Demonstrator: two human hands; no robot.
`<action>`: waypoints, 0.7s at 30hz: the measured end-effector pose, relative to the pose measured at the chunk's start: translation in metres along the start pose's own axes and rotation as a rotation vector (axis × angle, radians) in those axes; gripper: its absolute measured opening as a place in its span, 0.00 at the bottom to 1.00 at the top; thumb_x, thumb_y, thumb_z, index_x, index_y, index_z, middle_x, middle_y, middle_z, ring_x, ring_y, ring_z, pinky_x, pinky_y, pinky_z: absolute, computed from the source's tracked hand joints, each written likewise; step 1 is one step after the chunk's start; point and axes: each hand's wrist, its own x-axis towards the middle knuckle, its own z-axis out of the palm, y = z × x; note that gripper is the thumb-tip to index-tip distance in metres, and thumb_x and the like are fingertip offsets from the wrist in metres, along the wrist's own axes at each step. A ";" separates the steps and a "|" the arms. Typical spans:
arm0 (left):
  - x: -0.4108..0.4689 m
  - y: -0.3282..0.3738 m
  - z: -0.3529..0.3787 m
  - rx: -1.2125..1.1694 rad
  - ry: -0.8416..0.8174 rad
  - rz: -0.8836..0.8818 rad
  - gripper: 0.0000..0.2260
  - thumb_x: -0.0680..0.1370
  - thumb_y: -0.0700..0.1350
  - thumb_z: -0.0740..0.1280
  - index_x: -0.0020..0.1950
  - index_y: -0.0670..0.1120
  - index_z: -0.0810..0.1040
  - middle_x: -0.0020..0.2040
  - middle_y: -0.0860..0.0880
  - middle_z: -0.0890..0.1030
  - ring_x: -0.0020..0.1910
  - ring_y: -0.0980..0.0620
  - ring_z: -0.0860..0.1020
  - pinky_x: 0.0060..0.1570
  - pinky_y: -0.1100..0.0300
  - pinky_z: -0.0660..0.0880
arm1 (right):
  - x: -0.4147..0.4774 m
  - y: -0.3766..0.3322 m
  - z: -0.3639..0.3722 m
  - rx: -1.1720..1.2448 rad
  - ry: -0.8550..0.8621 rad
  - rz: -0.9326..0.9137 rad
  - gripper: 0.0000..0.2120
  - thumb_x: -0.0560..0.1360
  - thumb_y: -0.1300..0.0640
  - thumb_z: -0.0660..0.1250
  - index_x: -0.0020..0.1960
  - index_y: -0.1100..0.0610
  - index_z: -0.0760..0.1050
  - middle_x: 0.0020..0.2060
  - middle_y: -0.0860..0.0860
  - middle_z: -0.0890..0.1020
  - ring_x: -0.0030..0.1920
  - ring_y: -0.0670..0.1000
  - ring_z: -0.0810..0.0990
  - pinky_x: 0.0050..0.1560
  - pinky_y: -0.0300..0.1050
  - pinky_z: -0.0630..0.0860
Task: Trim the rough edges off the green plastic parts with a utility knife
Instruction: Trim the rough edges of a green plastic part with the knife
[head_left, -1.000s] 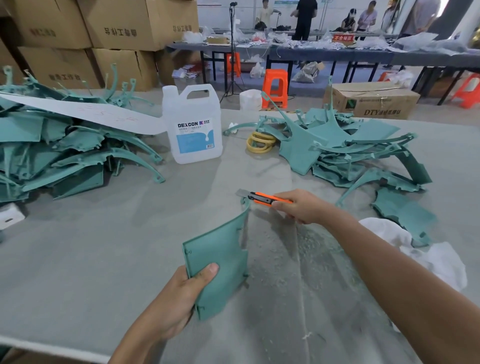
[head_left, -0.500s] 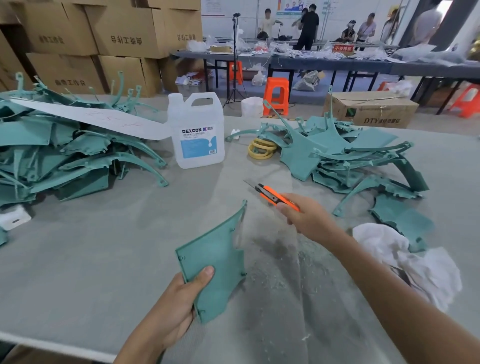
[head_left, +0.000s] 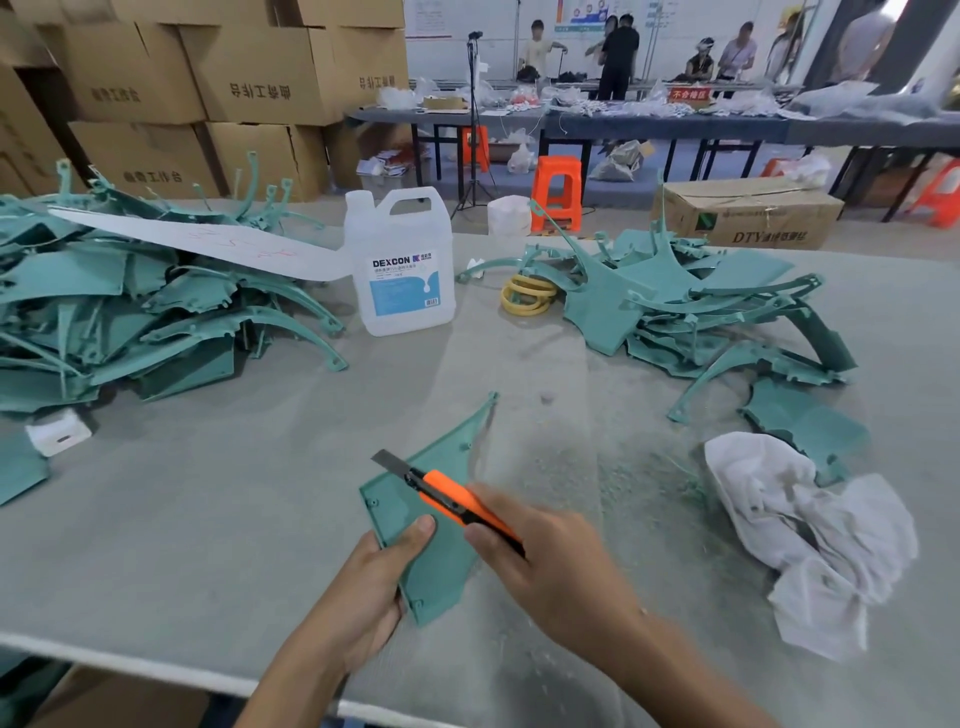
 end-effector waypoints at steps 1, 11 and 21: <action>0.000 0.000 0.000 0.000 -0.002 -0.002 0.12 0.80 0.44 0.66 0.60 0.45 0.84 0.62 0.37 0.81 0.60 0.39 0.81 0.54 0.50 0.81 | 0.002 0.000 -0.002 -0.008 -0.004 -0.009 0.17 0.82 0.43 0.62 0.70 0.38 0.69 0.33 0.41 0.72 0.37 0.46 0.73 0.36 0.39 0.67; 0.004 -0.004 -0.004 -0.044 0.042 -0.029 0.15 0.77 0.44 0.67 0.61 0.41 0.83 0.61 0.37 0.82 0.56 0.39 0.83 0.49 0.51 0.82 | 0.052 0.046 -0.040 -0.075 -0.039 0.078 0.10 0.83 0.48 0.62 0.63 0.45 0.77 0.30 0.47 0.76 0.30 0.45 0.73 0.35 0.43 0.69; 0.002 -0.001 0.002 -0.080 0.013 -0.042 0.13 0.78 0.42 0.65 0.59 0.44 0.85 0.62 0.37 0.81 0.59 0.39 0.82 0.50 0.53 0.82 | 0.114 0.126 -0.040 -0.209 -0.109 0.271 0.12 0.84 0.49 0.59 0.55 0.52 0.78 0.41 0.51 0.82 0.43 0.57 0.79 0.43 0.50 0.73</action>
